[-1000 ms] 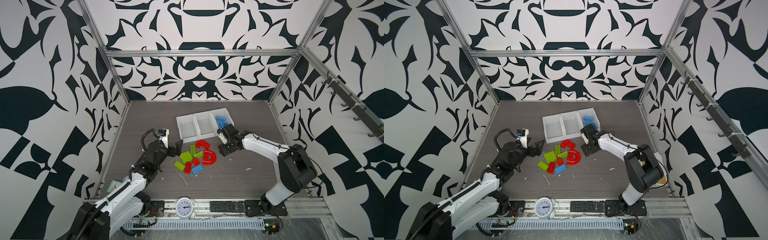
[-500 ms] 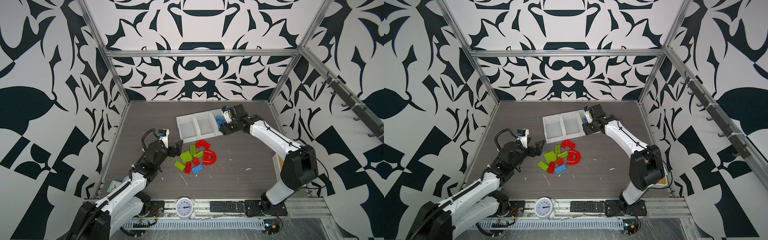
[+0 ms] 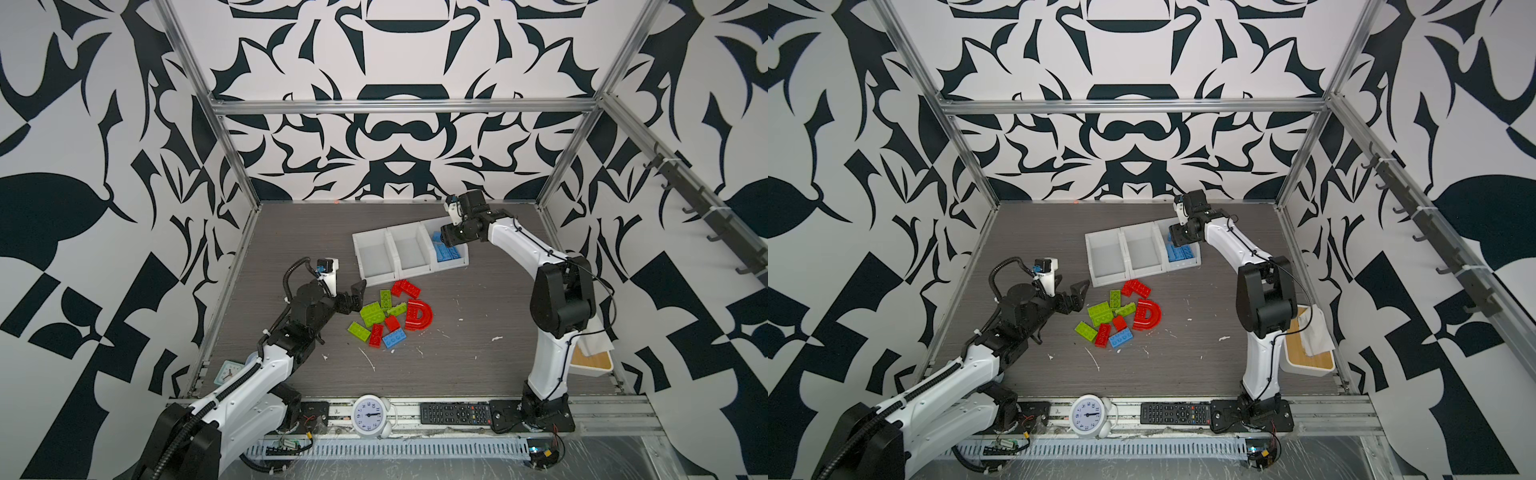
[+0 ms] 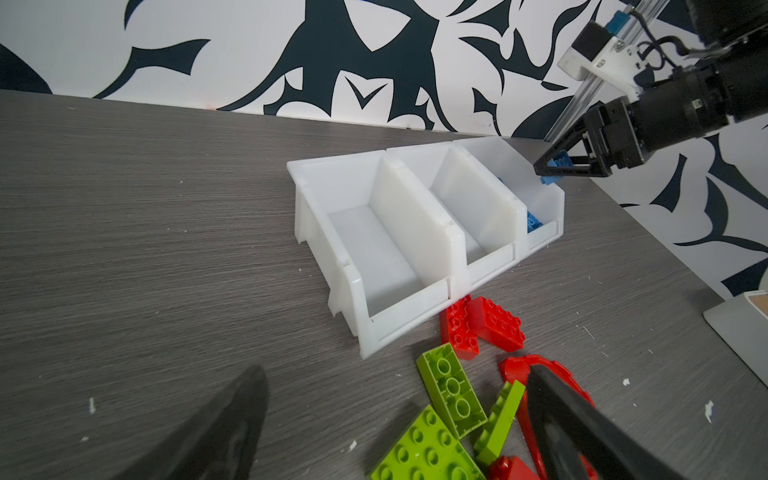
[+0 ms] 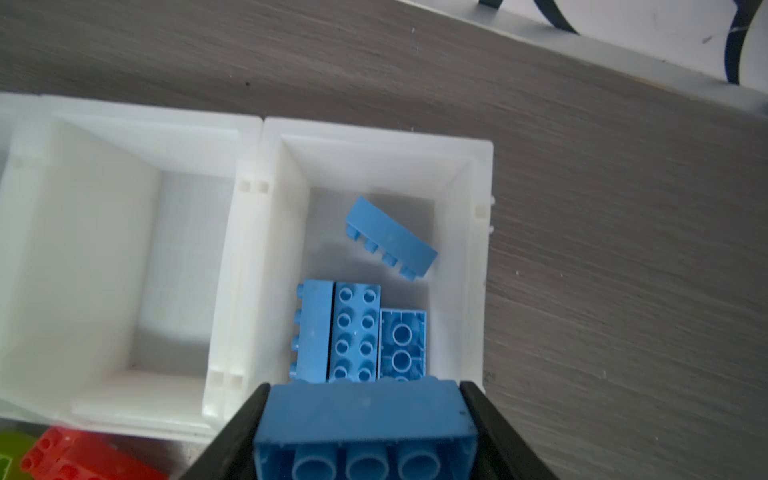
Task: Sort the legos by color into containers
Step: 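Carry the blue brick with the right gripper into the blue compartment, then open the right gripper to release the blue brick into the compartment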
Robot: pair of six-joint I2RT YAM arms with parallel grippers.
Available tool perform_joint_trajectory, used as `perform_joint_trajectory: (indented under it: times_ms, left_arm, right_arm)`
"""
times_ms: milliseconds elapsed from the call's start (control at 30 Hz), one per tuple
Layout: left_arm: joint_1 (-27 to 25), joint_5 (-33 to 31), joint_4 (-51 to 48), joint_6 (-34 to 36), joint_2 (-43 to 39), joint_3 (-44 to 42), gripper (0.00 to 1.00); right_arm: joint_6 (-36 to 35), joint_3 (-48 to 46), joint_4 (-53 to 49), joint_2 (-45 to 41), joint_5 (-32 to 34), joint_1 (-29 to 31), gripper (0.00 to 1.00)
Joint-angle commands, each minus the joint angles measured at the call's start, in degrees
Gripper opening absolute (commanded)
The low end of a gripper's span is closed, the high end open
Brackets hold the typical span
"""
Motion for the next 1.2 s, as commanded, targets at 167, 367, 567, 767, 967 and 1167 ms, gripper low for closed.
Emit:
perform_joint_trajectory:
  times_ms: [167, 367, 567, 767, 967, 1167]
  left_arm:
    - [-0.07, 0.41, 0.96, -0.29, 0.31, 0.4, 0.99]
    - [-0.07, 0.28, 0.76, -0.08, 0.06, 0.45, 0.99]
    - [-0.09, 0.11, 0.65, -0.08, -0.03, 0.41, 0.99]
    - [-0.02, 0.18, 0.65, -0.03, 0.01, 0.5, 0.99]
    - [-0.13, -0.18, 0.4, 0.19, -0.66, 0.33, 0.99]
    - [-0.07, -0.76, 0.33, 0.31, -1.22, 0.14, 0.99]
  right_arm:
    - [-0.49, 8.54, 4.28, 5.73, 0.3, 0.02, 0.54]
    - [-0.35, 11.0, 3.81, 8.11, -0.82, 0.05, 0.56]
    - [-1.67, 8.88, 3.96, 6.44, -0.81, -0.01, 0.72]
    - [-2.65, 5.17, 5.9, 1.84, -2.7, 0.01, 0.79]
    - [-1.45, -1.28, 9.11, -5.63, -6.57, 0.05, 0.83]
    - [2.78, -14.88, 17.42, -20.56, -13.46, 0.01, 0.78]
